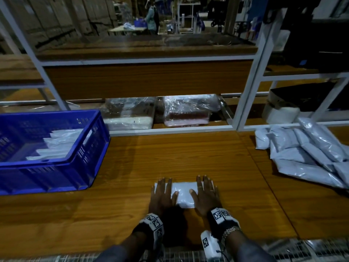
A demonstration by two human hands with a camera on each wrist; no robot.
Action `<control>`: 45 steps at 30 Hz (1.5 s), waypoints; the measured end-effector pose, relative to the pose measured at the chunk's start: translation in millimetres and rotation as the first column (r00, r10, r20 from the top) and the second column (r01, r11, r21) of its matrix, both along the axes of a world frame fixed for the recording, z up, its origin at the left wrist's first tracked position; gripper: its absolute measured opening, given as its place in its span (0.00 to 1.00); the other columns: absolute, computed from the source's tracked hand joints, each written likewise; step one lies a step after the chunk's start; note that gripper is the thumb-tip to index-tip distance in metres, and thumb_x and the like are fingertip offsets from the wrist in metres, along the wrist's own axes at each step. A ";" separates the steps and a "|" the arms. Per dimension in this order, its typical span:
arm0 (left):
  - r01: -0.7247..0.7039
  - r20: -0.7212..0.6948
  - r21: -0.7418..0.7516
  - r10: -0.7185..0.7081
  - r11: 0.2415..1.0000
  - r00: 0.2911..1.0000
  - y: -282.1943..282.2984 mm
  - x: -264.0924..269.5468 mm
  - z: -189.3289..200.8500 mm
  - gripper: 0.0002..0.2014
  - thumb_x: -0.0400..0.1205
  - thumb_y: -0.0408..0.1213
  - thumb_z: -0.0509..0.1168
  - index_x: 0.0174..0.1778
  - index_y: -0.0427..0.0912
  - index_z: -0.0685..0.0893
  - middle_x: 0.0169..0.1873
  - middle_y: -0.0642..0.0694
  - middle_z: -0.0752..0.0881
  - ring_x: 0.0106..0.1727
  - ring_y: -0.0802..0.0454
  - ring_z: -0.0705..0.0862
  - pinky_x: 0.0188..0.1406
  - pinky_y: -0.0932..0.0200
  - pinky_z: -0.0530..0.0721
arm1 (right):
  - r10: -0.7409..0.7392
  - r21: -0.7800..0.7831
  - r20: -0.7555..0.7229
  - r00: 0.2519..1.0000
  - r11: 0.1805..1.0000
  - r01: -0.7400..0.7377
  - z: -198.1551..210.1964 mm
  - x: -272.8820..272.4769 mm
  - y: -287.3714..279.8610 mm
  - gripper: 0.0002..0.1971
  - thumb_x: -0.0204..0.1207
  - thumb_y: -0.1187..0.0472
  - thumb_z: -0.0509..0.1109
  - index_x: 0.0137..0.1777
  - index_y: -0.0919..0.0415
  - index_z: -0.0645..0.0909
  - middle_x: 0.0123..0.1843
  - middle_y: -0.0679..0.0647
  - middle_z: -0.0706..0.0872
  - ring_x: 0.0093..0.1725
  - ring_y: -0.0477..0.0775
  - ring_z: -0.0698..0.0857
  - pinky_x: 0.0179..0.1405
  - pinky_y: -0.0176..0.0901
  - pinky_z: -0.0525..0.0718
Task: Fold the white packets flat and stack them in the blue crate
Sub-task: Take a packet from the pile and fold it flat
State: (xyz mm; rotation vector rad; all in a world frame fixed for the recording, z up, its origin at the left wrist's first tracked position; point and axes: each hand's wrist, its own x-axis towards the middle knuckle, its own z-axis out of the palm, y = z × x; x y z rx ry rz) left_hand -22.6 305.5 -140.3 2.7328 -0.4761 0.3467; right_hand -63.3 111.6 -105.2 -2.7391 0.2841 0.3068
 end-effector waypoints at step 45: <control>0.171 -0.244 0.195 -0.122 0.966 0.962 -6.4 11.3 17.9 0.28 0.84 0.50 0.51 0.81 0.48 0.69 0.75 0.41 0.81 0.72 0.41 0.83 0.69 0.34 0.78 | 0.168 -0.033 0.026 0.986 0.985 -0.167 4.6 12.0 28.2 0.27 0.91 0.42 0.43 0.88 0.33 0.43 0.91 0.51 0.37 0.89 0.59 0.35 0.84 0.69 0.33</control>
